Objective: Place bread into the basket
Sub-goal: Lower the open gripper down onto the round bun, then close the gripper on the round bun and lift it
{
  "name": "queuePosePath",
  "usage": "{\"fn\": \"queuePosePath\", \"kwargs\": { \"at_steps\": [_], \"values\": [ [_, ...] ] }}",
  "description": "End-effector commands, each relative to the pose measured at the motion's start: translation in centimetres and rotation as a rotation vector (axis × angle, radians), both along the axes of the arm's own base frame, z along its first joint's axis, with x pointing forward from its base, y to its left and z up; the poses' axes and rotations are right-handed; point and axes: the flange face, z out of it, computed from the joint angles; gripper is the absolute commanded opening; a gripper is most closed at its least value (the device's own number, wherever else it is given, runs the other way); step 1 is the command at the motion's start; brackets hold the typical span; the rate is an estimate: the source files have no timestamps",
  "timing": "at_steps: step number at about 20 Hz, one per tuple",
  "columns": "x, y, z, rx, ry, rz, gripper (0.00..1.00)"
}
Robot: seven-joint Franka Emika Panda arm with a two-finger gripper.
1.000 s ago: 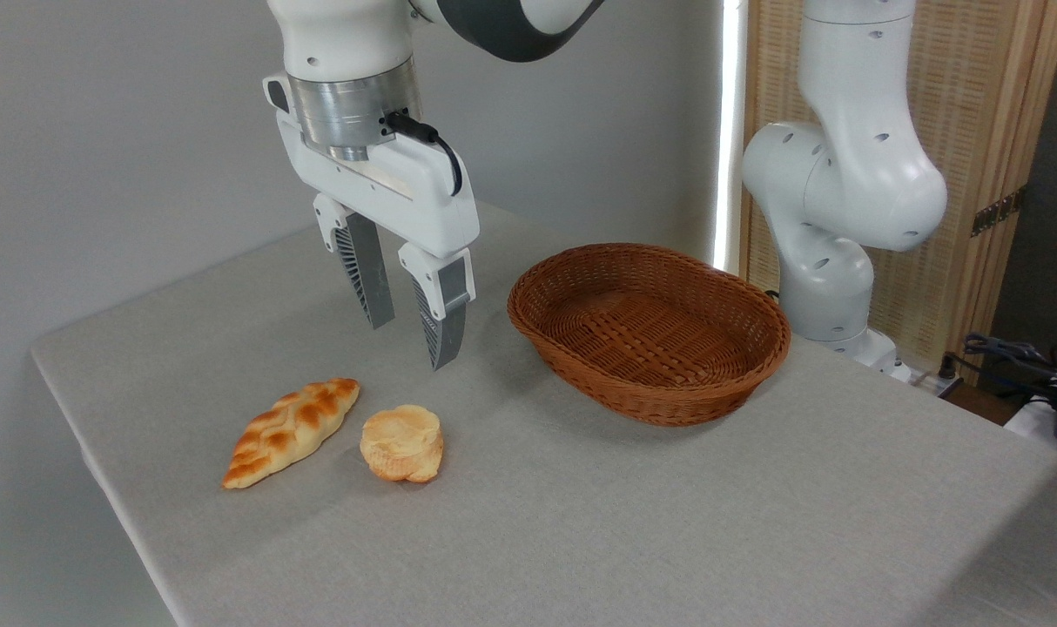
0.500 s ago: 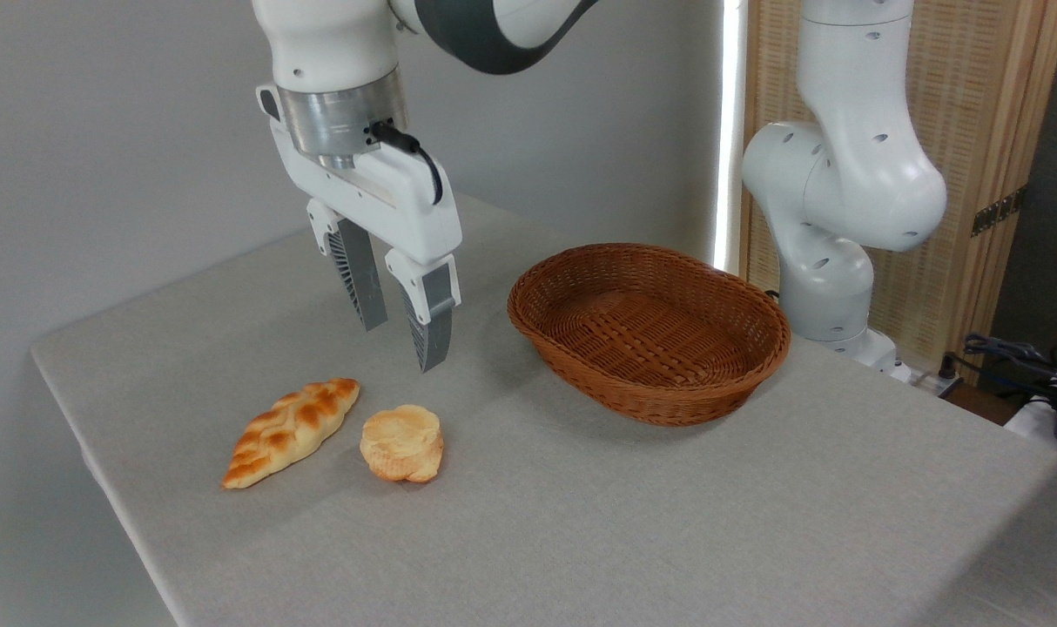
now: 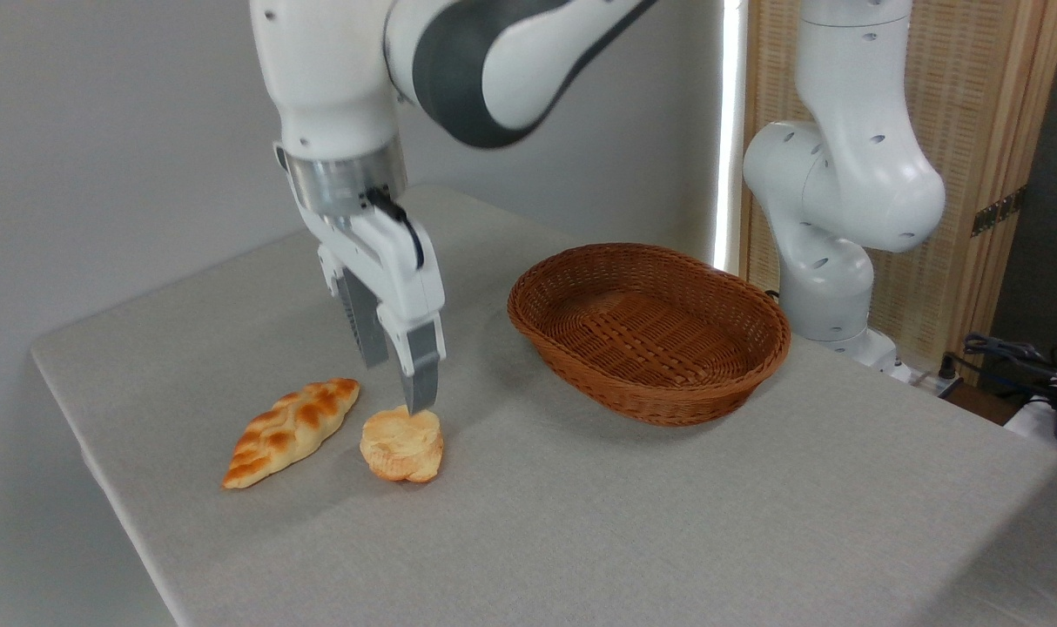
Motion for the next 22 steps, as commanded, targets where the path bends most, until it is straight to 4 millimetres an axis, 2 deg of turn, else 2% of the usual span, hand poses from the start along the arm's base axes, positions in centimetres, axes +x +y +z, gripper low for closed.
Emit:
{"fn": "queuePosePath", "kwargs": {
  "at_steps": [1,9,14,16,19,20,22],
  "values": [
    [-0.5,0.0,-2.8,0.004,-0.052,-0.018,1.00],
    [0.4,-2.1,-6.1,0.006,-0.049,-0.047,1.00],
    [1.0,-2.4,-7.6,0.008,-0.052,-0.048,1.00],
    [1.0,-2.4,-7.6,0.011,-0.053,-0.051,1.00],
    [1.1,-2.2,-7.2,0.010,-0.063,-0.058,0.65],
    [1.1,-2.3,-7.1,0.010,-0.064,-0.060,0.57],
    [1.1,-2.2,-7.0,0.008,-0.066,-0.058,0.54]
  ]
}}
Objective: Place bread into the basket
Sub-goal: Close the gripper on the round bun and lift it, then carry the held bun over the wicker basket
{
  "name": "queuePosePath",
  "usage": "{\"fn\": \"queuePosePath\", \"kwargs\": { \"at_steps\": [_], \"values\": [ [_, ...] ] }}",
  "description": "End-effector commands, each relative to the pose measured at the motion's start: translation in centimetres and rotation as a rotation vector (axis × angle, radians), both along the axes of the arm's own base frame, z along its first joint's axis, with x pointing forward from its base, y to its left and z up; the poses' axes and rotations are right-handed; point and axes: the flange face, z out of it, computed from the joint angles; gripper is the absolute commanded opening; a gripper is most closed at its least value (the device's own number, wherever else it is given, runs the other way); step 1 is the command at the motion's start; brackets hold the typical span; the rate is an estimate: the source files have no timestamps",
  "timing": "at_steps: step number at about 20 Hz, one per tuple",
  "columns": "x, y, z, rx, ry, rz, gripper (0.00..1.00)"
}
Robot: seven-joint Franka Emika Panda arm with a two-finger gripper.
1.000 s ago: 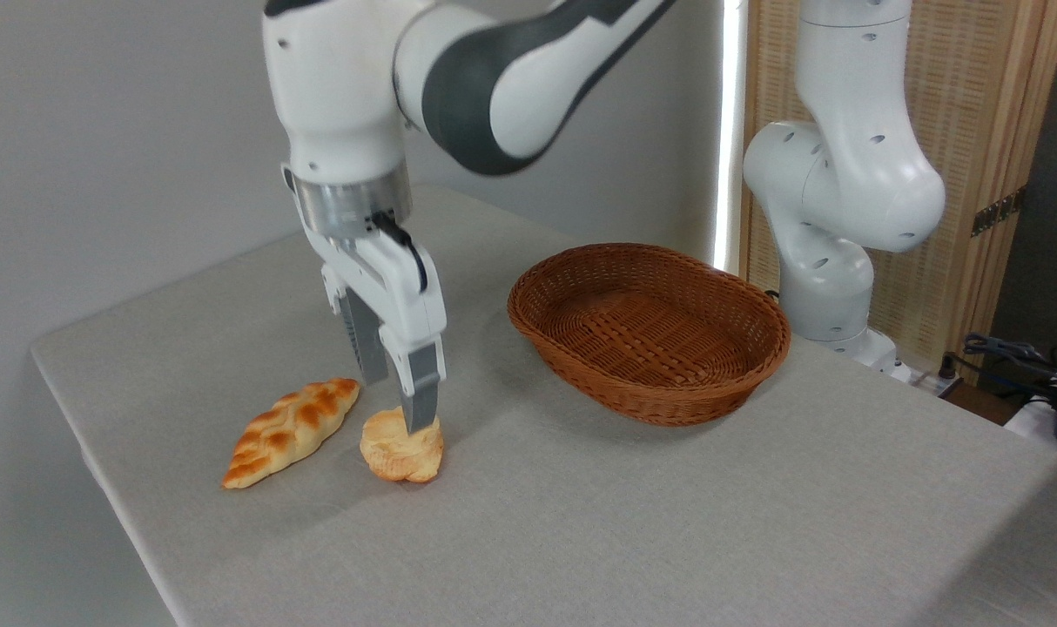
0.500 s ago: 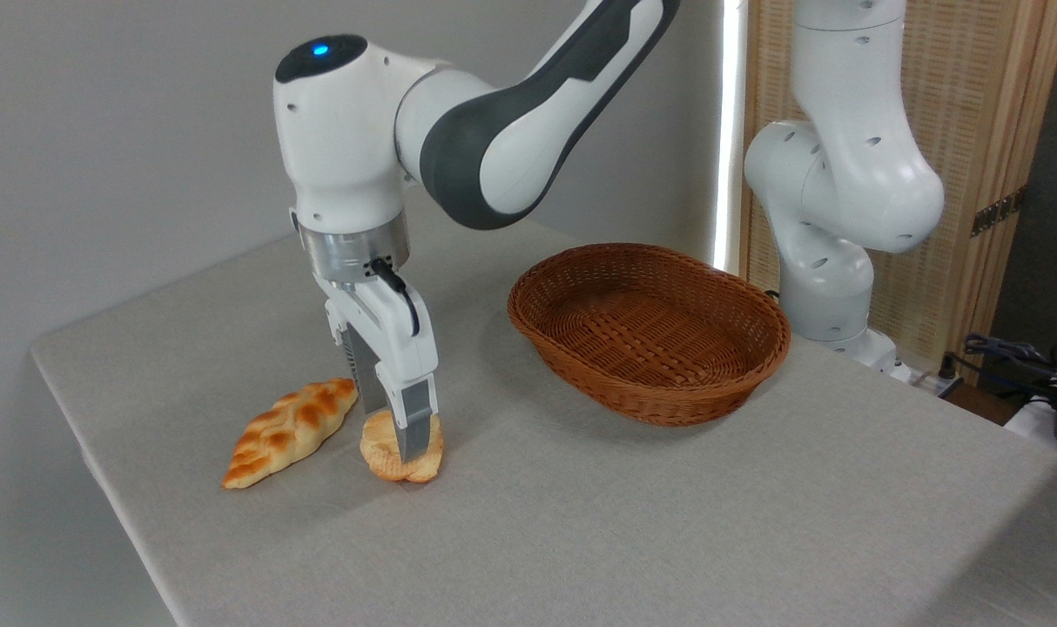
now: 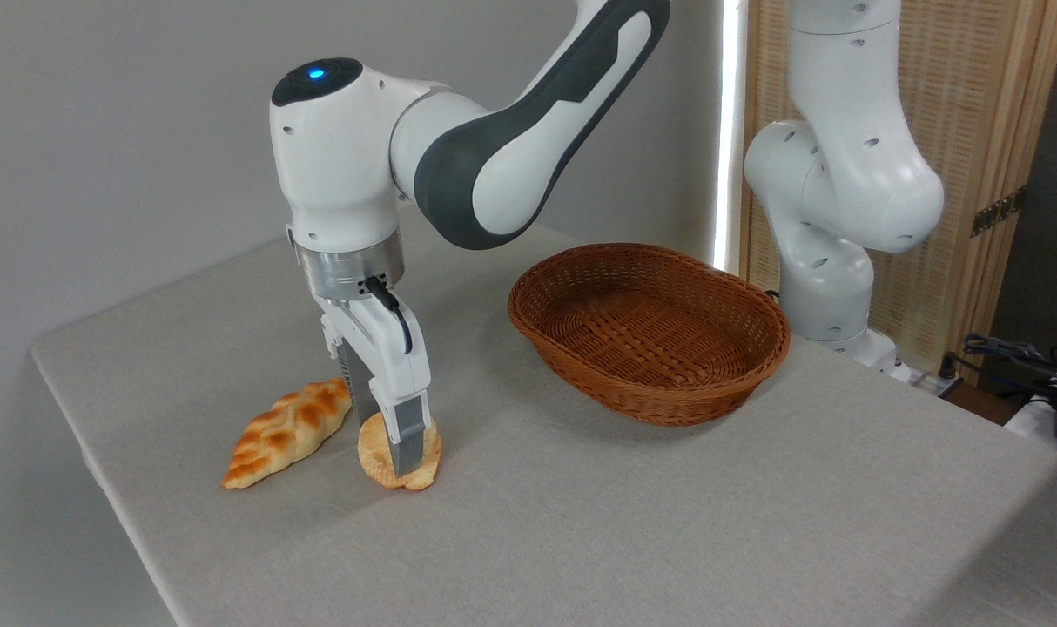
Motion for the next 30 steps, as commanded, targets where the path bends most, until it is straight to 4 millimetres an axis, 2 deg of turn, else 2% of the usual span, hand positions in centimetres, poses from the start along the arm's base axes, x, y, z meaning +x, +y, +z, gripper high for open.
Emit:
{"fn": "queuePosePath", "kwargs": {
  "at_steps": [1,10,15,18,21,24,27,29,30],
  "values": [
    [0.1,0.0,0.5,0.006,-0.022,-0.017,0.54],
    [-0.1,0.0,0.6,0.006,-0.016,-0.017,0.55],
    [-1.2,0.4,4.6,-0.006,-0.051,0.001,0.57],
    [-3.2,0.6,7.6,-0.013,-0.027,0.000,0.57],
    [-6.0,0.8,10.5,-0.010,0.037,0.034,0.60],
    [-9.1,1.3,12.0,0.009,0.149,0.057,0.62],
    [-12.1,1.7,11.8,0.040,0.295,0.042,0.64],
    [-14.4,2.1,10.6,0.057,0.377,0.034,0.70],
    [-15.4,2.2,9.9,0.062,0.403,0.033,0.77]
  ]
}}
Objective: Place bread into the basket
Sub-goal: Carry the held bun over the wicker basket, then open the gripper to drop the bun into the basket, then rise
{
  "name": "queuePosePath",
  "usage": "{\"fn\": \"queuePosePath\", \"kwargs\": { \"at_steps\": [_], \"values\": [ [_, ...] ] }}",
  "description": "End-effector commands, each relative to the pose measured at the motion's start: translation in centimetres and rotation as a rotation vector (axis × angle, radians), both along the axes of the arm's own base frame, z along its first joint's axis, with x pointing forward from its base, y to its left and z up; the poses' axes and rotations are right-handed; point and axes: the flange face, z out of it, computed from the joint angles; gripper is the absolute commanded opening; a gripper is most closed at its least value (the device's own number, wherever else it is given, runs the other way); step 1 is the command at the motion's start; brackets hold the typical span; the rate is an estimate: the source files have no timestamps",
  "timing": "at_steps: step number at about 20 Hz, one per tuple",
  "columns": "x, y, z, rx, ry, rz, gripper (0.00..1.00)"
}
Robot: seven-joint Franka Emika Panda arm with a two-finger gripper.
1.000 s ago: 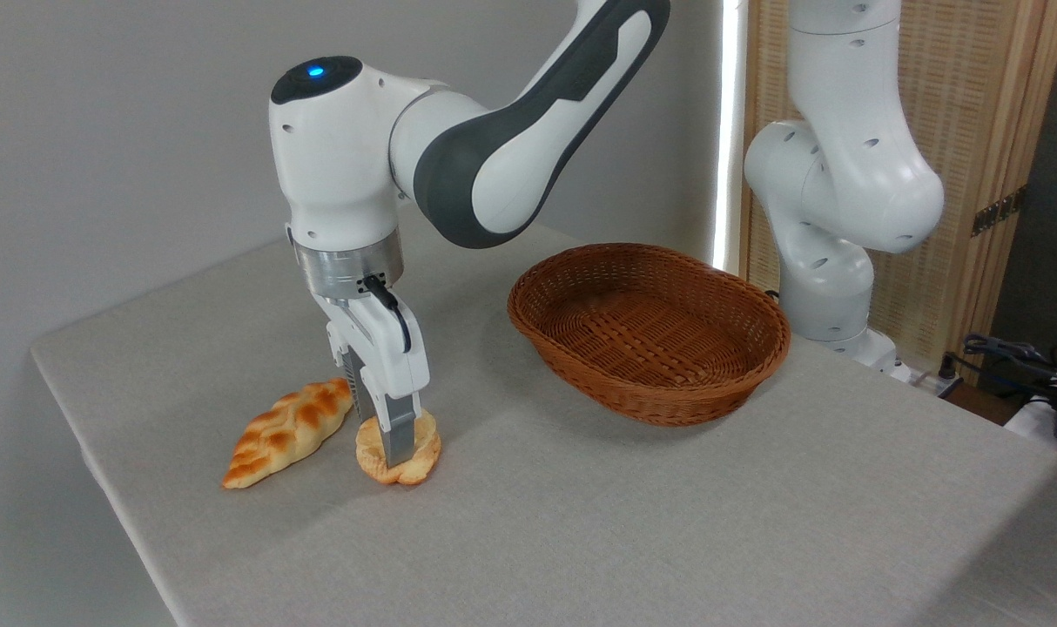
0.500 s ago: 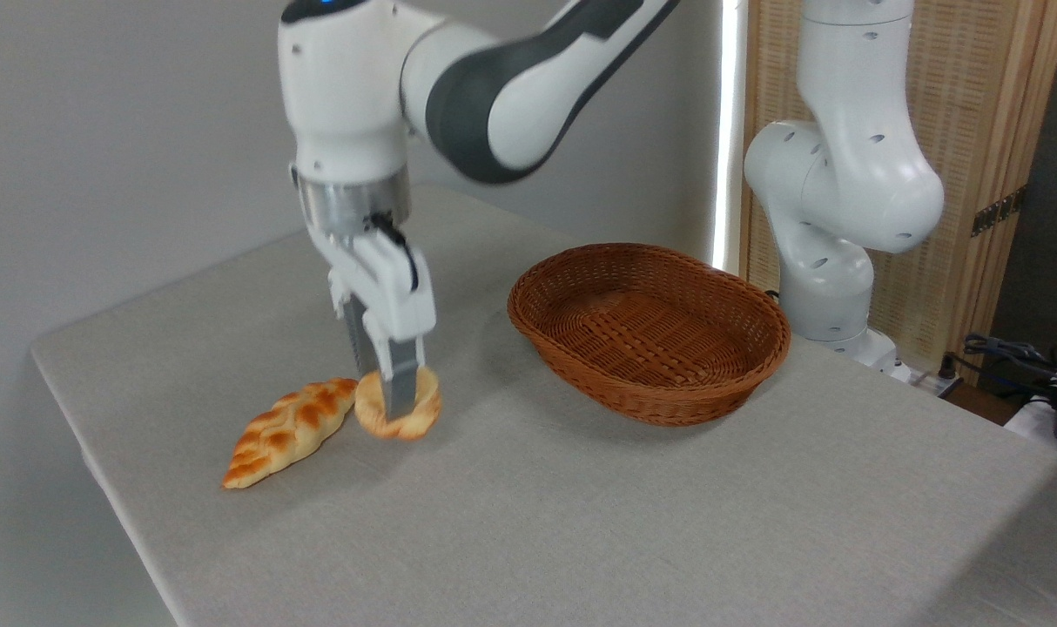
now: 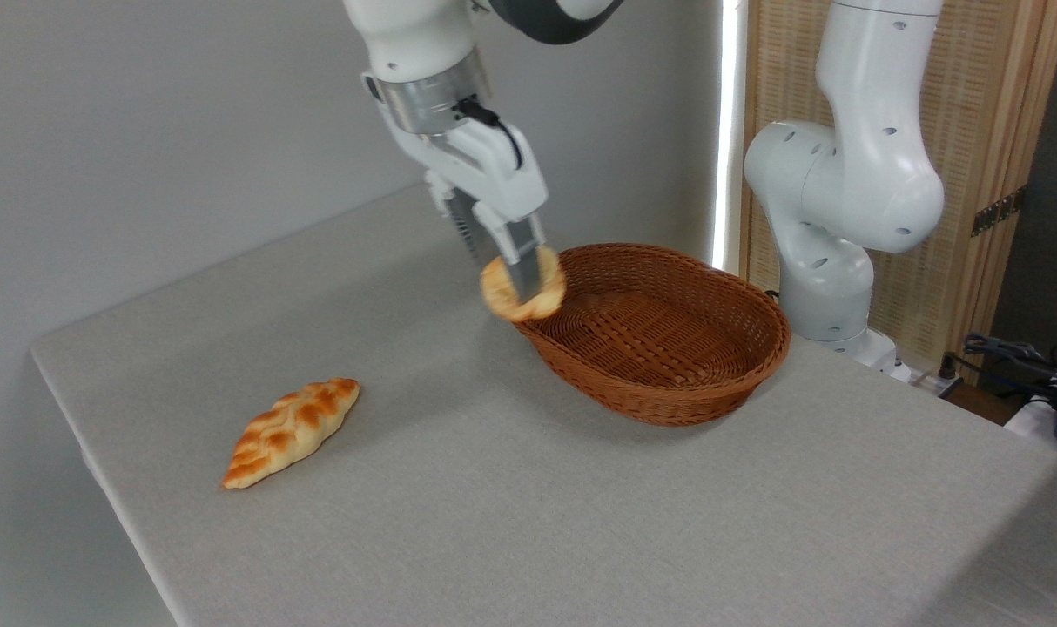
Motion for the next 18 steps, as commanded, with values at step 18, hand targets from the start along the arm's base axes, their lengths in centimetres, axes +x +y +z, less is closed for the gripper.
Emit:
{"fn": "queuePosePath", "kwargs": {
  "at_steps": [18],
  "values": [
    [-3.1,-3.0,-3.3,0.011,0.006,-0.068,1.00]
  ]
}}
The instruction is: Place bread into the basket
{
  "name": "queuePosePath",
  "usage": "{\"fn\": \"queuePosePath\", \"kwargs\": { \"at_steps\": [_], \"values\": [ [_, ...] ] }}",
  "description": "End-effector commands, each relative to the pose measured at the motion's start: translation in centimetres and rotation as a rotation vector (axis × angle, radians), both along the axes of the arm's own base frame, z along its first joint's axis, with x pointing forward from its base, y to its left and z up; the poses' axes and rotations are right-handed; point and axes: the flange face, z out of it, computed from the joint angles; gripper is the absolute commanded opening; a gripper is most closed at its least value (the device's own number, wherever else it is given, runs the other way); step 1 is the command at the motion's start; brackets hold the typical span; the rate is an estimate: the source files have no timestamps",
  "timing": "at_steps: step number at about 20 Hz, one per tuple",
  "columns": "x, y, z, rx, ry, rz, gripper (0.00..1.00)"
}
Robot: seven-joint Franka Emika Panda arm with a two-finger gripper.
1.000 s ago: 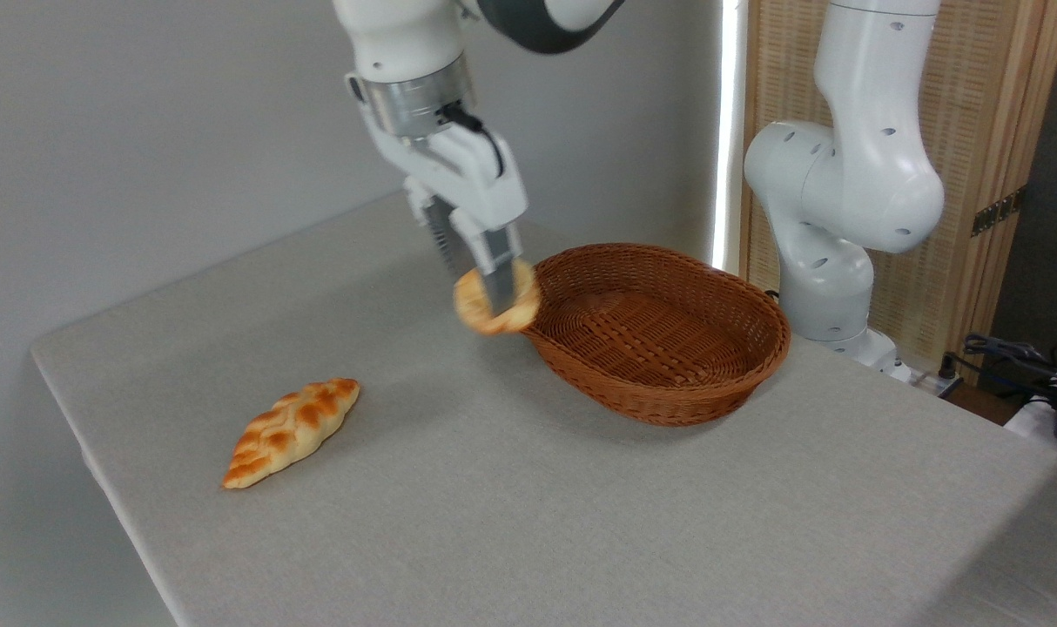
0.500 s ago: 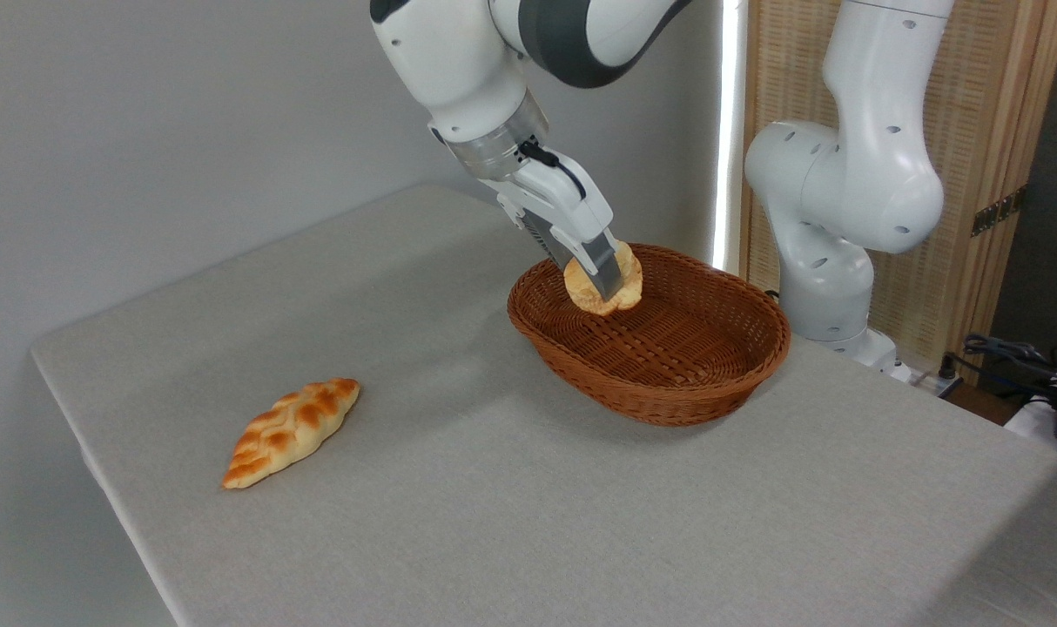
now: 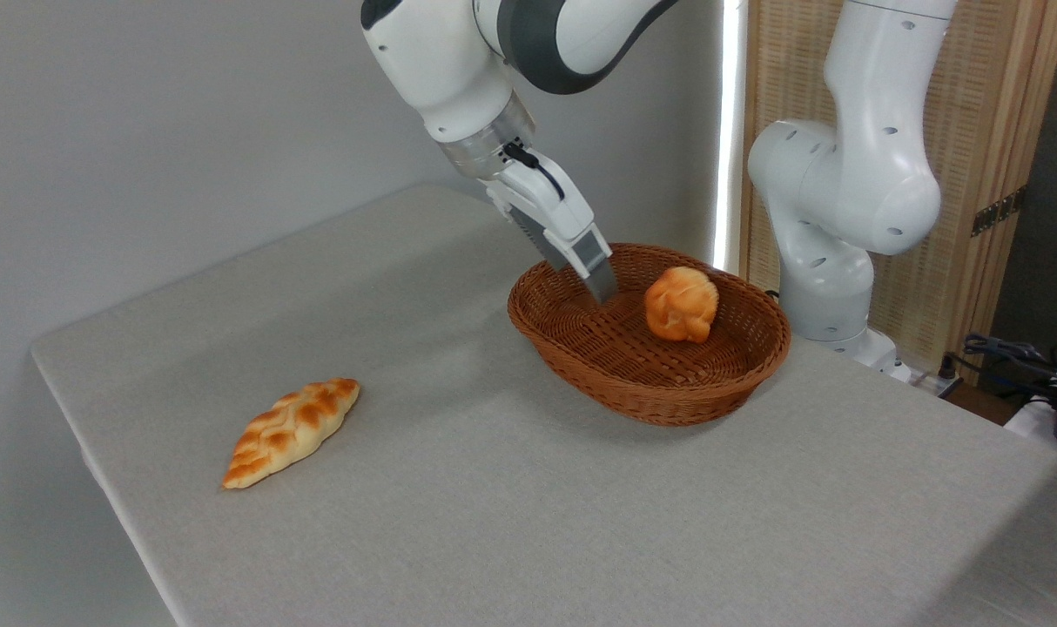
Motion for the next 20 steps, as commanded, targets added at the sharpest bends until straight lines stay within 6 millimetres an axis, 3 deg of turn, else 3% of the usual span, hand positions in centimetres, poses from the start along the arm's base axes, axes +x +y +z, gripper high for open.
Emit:
{"fn": "queuePosePath", "kwargs": {
  "at_steps": [1,6,11,15,20],
  "values": [
    [2.7,-0.1,3.2,-0.042,-0.188,0.028,1.00],
    [6.2,1.9,6.1,-0.083,-0.383,0.094,1.00],
    [9.0,3.5,5.6,-0.064,-0.487,0.131,1.00],
    [11.1,5.1,7.0,-0.061,-0.512,0.178,1.00],
    [12.1,5.9,7.4,-0.050,-0.522,0.272,1.00]
  ]
}}
